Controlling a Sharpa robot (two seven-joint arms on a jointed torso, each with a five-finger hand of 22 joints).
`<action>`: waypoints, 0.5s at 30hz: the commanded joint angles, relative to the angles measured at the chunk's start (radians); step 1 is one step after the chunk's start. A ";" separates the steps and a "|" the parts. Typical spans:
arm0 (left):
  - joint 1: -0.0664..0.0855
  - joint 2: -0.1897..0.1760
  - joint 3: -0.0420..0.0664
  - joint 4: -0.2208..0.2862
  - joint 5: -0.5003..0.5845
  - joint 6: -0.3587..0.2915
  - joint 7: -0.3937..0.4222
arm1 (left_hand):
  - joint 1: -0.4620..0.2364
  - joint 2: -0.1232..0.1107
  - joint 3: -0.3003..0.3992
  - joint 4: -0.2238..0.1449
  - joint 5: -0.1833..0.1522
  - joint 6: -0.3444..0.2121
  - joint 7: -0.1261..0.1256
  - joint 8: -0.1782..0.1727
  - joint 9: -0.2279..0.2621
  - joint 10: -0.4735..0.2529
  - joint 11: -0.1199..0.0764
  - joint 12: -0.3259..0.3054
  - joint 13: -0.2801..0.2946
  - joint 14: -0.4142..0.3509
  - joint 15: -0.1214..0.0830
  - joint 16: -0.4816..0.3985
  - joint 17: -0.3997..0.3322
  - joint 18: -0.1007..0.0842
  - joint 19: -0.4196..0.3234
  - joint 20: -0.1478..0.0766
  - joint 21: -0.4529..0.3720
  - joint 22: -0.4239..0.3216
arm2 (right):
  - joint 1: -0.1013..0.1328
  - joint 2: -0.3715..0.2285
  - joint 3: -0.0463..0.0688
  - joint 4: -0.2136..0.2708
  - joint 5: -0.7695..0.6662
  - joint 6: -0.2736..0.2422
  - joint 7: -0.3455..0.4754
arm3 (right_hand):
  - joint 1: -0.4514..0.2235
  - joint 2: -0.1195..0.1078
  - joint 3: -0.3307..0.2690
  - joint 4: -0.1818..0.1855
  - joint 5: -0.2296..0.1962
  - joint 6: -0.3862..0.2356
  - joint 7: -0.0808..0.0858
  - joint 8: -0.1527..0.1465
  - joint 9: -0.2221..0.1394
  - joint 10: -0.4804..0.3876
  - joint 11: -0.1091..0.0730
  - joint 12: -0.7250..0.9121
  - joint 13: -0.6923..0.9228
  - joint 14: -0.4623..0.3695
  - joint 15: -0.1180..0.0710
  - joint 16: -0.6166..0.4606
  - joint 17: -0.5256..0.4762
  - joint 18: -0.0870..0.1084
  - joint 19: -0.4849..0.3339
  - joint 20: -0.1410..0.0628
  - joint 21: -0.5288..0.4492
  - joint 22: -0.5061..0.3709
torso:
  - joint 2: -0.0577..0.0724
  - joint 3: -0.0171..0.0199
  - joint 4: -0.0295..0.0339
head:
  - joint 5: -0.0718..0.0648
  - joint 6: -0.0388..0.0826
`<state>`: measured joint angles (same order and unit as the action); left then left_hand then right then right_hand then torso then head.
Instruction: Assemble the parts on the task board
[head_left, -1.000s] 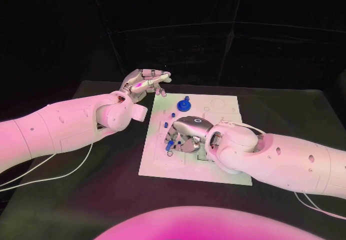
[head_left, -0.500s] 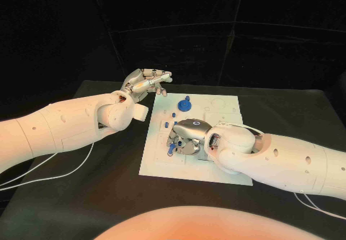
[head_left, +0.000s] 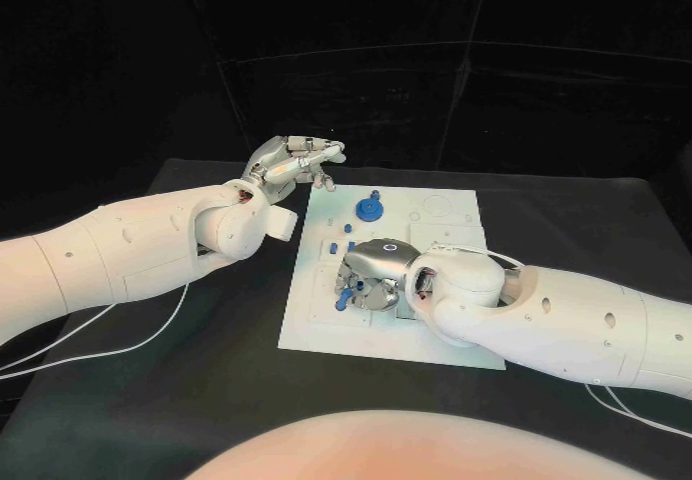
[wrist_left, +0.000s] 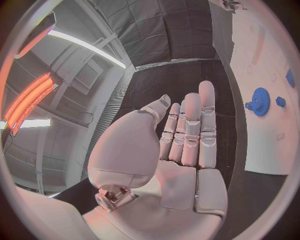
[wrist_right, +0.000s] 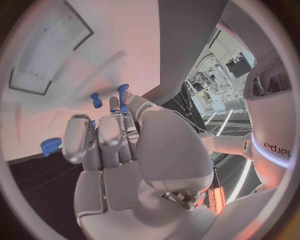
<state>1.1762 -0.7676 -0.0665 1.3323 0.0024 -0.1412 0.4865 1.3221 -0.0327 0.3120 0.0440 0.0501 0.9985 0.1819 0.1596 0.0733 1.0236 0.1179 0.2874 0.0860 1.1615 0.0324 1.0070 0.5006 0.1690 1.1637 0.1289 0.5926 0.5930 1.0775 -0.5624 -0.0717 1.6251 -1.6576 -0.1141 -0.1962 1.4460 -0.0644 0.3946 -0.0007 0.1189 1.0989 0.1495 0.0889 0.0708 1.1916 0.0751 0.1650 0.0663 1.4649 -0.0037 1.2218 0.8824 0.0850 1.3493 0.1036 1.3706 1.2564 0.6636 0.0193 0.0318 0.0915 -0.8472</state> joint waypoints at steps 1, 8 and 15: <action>0.002 0.001 0.001 0.001 0.003 0.013 0.003 | 0.009 0.004 -0.003 -0.002 -0.002 -0.005 0.001 0.005 -0.001 -0.007 -0.002 0.004 0.001 -0.006 0.001 -0.003 -0.001 0.013 0.001 0.004 -0.007 -0.001 | -0.002 0.005 -0.001 -0.002 -0.027 0.021 -0.015 | -0.010 0.003 0.004 0.000 0.004 0.002 0.003 0.002 0.001 0.002 0.003 -0.007 0.000 0.004 -0.001 0.001 -0.001 -0.008 -0.006 0.000 -0.003 -0.001 | 0.000 0.0001 -0.0004 | 0.001 -0.001; 0.002 0.001 0.001 0.001 0.003 0.013 0.003 | 0.009 0.004 -0.003 -0.002 -0.002 -0.005 0.001 0.005 -0.001 -0.007 -0.002 0.004 0.001 -0.006 0.001 -0.003 -0.001 0.013 0.001 0.004 -0.007 -0.001 | -0.004 0.016 -0.004 -0.002 -0.033 0.019 -0.007 | -0.028 -0.011 0.003 0.003 0.007 -0.012 0.008 -0.008 -0.002 -0.006 0.008 -0.022 -0.001 0.002 0.003 0.001 -0.004 -0.007 -0.010 0.003 -0.005 -0.002 | 0.000 -0.0004 0.0009 | 0.000 -0.001; 0.002 0.000 0.001 0.001 0.003 0.012 0.003 | 0.009 0.004 -0.003 -0.002 -0.002 -0.005 0.001 0.005 -0.001 -0.007 -0.002 0.004 0.001 -0.006 0.001 -0.003 -0.001 0.013 0.001 0.004 -0.007 -0.001 | -0.004 0.020 -0.006 0.001 -0.020 0.010 0.010 | -0.047 -0.029 -0.002 0.008 0.018 -0.038 0.014 -0.024 -0.006 -0.009 0.013 -0.034 0.000 0.001 0.008 0.004 -0.005 -0.007 -0.011 0.008 -0.004 -0.002 | -0.001 0.0001 0.0000 | 0.002 -0.002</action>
<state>1.1762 -0.7676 -0.0666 1.3325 0.0024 -0.1400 0.4860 1.3221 -0.0327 0.3119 0.0440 0.0501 0.9985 0.1819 0.1596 0.0733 1.0236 0.1179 0.2874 0.0858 1.1615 0.0324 1.0070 0.5007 0.1690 1.1637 0.1289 0.5926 0.5931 1.0727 -0.5437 -0.0780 1.6241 -1.6766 -0.1094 -0.1984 1.4044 -0.0892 0.3943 0.0030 0.1315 1.0671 0.1632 0.0710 0.0667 1.1825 0.0841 0.1340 0.0663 1.4649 -0.0037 1.2218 0.8787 0.0852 1.3421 0.1108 1.3706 1.2554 0.6633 0.0190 0.0318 0.0927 -0.8494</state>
